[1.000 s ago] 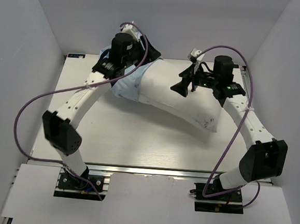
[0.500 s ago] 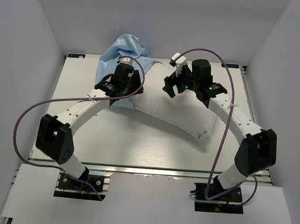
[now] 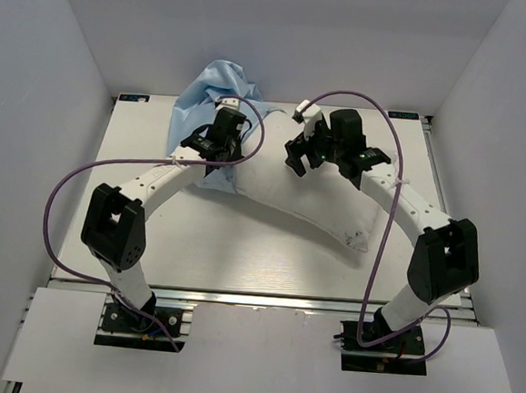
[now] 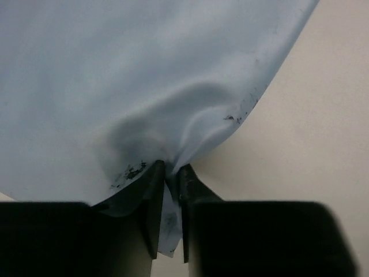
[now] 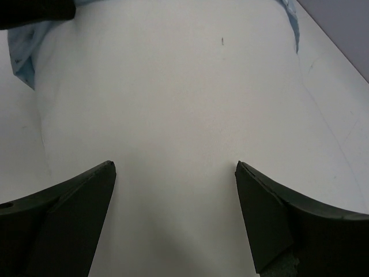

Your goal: Put the pillow into the pillowcase

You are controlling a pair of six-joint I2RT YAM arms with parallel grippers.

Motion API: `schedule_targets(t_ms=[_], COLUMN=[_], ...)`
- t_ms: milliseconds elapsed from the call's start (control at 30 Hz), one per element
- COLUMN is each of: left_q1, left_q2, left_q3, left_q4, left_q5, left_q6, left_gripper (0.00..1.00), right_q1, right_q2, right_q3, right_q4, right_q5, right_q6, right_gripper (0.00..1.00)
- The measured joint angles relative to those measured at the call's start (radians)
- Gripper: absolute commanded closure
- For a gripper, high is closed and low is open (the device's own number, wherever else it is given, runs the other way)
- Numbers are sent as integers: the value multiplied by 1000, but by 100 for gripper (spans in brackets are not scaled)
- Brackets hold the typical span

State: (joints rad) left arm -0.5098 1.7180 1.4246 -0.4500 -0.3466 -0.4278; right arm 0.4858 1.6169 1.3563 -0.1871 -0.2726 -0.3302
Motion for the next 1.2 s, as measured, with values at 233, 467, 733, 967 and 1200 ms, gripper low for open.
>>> schedule_targets(t_ms=[233, 467, 733, 967, 1200], left_q1=[-2, -7, -13, -14, -20], left_q2=[-3, -75, -111, -110, -116], left_q3=[0, 43, 58, 93, 90], left_q4=[-18, -43, -52, -43, 10], left_q5=[0, 164, 393, 451, 476], left_q6=[24, 20, -46, -118, -177], left_gripper=[94, 96, 97, 97, 95], right_q1=[19, 56, 33, 22, 26], right_q2=[21, 121, 315, 327, 308], right_q3=[-39, -11, 297, 370, 309], right_q4=[13, 42, -127, -35, 185], right_q5=[30, 48, -89, -288, -322], right_q6=[-36, -96, 35, 410, 650], right_gripper=[14, 66, 100, 100, 100])
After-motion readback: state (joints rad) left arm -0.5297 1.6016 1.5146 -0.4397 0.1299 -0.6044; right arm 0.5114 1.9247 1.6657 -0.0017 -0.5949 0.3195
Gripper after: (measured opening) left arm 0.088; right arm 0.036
